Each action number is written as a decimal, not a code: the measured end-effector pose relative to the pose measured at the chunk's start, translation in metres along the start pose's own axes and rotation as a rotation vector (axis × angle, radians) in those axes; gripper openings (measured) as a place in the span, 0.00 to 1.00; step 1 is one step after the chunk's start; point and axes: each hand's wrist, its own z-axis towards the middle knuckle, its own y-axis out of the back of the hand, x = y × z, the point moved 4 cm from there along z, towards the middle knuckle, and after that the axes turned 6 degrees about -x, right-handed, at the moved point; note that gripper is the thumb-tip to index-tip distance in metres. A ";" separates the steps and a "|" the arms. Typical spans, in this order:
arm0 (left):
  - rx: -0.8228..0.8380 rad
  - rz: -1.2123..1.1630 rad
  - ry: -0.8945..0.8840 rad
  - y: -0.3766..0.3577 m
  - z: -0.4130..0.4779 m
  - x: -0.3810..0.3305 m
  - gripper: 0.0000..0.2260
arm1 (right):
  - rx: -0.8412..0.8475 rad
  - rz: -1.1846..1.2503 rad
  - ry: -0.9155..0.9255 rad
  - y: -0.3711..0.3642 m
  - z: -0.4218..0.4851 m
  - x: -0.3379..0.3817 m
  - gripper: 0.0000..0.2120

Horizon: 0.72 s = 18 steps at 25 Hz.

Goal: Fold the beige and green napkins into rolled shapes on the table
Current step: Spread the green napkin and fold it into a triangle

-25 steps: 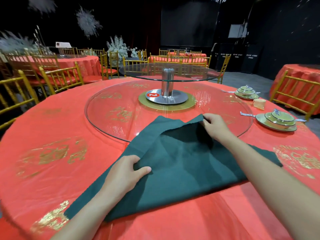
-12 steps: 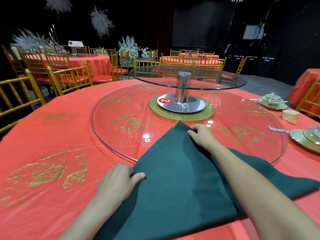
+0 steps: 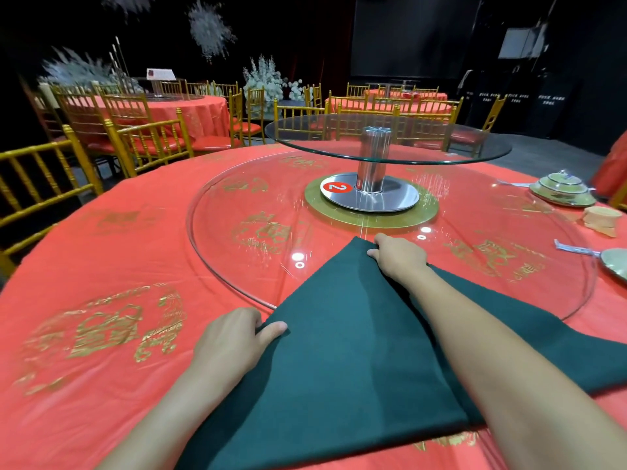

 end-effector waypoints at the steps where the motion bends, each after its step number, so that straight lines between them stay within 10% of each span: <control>1: -0.004 0.006 0.003 0.000 0.002 0.002 0.24 | 0.010 -0.026 -0.013 -0.001 0.001 0.001 0.14; 14: -0.103 -0.057 0.007 -0.004 0.004 0.007 0.14 | -0.207 0.308 0.136 0.048 -0.104 -0.052 0.22; 18: -0.456 0.018 -0.433 0.011 -0.036 -0.046 0.16 | -0.311 0.352 0.352 0.066 -0.189 -0.092 0.26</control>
